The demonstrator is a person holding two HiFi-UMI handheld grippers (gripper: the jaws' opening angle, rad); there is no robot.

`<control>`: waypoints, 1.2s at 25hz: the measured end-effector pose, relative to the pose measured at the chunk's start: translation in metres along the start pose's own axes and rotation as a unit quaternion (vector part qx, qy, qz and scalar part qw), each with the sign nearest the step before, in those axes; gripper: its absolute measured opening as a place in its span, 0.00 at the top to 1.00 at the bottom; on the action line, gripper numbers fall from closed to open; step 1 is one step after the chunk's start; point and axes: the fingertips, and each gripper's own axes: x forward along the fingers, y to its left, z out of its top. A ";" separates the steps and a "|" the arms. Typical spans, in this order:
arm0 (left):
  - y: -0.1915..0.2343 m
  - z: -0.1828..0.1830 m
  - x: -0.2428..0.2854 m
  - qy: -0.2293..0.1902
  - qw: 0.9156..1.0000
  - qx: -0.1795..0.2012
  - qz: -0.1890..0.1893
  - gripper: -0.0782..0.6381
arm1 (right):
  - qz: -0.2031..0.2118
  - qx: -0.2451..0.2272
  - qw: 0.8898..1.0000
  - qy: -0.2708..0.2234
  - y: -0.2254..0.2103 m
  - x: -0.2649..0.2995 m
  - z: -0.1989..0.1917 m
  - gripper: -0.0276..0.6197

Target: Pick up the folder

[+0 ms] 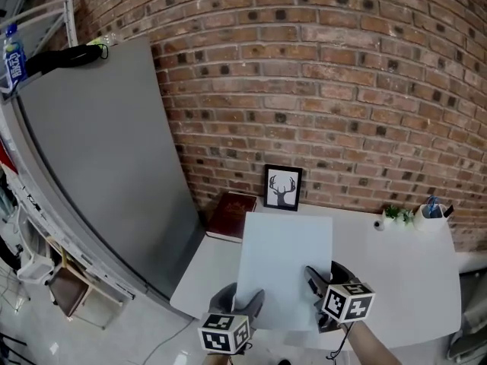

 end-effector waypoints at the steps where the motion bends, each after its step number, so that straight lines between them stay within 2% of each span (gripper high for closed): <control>1: 0.000 0.007 -0.002 -0.008 1.000 0.004 -0.002 0.48 | -0.001 -0.003 1.000 -0.008 0.004 -0.002 0.007 0.47; 13: -0.010 0.070 -0.026 -0.086 0.995 0.033 -0.033 0.48 | -0.026 -0.057 0.994 -0.092 0.038 -0.038 0.078 0.47; 30: -0.021 0.113 -0.043 -0.138 0.986 0.072 -0.060 0.48 | -0.047 -0.077 0.984 -0.154 0.058 -0.068 0.117 0.48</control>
